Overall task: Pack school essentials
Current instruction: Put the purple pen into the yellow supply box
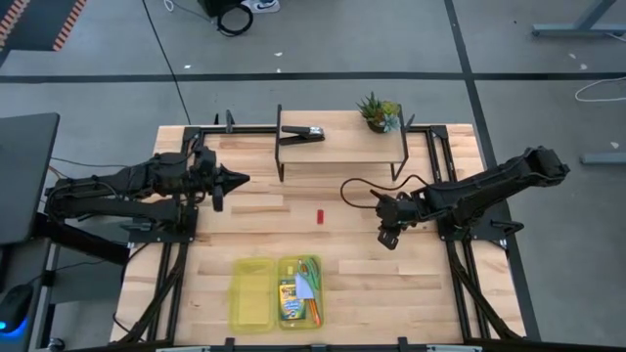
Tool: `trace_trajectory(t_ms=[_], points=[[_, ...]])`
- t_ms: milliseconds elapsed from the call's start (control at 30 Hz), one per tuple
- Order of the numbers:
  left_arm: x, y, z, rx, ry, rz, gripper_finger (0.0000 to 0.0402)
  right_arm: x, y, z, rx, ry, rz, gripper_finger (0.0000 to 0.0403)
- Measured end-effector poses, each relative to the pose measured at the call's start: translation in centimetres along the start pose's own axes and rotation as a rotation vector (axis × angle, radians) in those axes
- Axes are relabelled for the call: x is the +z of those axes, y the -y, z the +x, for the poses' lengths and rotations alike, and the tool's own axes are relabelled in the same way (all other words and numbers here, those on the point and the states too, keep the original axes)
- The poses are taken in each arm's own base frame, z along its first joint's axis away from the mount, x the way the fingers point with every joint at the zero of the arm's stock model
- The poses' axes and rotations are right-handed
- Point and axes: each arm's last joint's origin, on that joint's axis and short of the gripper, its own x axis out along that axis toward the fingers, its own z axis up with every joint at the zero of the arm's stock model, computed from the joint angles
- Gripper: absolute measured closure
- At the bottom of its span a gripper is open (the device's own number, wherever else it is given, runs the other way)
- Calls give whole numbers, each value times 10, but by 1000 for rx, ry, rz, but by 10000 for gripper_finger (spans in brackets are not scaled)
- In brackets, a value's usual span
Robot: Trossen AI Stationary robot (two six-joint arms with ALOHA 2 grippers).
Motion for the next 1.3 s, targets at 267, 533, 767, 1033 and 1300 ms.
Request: trace_trajectory(t_ms=[267, 533, 767, 1033, 1300], points=[[0, -1, 0, 23, 4, -37, 393, 1, 0, 0, -3, 9, 0, 287], [1, -3, -1, 79, 38, -36, 387, 3, -2, 0, 12, 36, 5, 287], [1, -2, -1, 77, 39, -33, 391, 3, -2, 0, 14, 33, -19, 287], [2, -2, 0, 72, 48, -36, 381, 3, -2, 0, 14, 28, -21, 287], [8, 2, -1, 31, 116, -98, 383, 5, -1, 0, -59, 104, -100, 287]])
